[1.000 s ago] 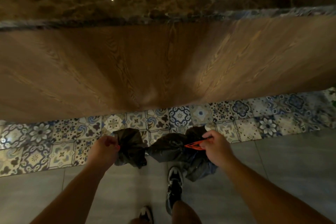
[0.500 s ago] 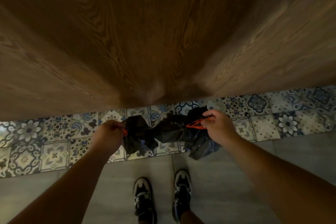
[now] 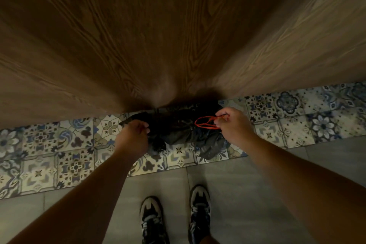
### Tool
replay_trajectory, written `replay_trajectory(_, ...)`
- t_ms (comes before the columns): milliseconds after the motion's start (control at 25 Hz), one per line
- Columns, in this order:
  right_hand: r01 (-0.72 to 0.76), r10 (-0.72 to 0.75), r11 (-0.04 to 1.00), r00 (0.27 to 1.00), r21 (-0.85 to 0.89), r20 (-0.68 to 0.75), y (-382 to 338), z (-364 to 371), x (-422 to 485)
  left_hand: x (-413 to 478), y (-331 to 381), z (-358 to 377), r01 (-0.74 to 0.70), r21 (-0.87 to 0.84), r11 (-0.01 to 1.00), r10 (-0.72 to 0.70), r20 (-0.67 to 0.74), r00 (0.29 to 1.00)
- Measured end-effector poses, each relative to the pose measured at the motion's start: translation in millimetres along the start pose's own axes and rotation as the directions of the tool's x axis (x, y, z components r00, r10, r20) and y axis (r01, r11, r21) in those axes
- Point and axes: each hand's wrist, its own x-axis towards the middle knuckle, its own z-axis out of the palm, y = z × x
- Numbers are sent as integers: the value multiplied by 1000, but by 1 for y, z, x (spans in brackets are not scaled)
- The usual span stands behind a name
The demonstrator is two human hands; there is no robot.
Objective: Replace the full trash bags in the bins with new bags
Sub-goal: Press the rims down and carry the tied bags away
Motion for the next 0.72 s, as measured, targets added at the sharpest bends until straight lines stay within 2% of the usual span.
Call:
replay_trajectory(120,-2,4,999,999,43,-49,16,10,16,11,-11,18,-23,13,1000,23,6,1000)
replay_trajectory(280,-155,186,967,971,203,-148,48,3,35,18,-31,31,-7,1,1000,7,-22,1000)
replay_trajectory(400,-223,253,963,944,153,-211,66,-11,51,16,-43,35,44,-128,991,-53,-69,996)
replay_trajectory(480,-255,293,951,926,174,-240,74,-19,60,13,-47,35,44,-91,995,-56,-134,989)
replay_trajectory(600,-246,290,947,931,208,-220,82,-19,64,16,-49,37,45,-72,996,-55,-140,989)
replay_trajectory(720,-216,261,952,942,219,-208,86,-19,59,23,-44,39,15,-42,999,-18,-80,997)
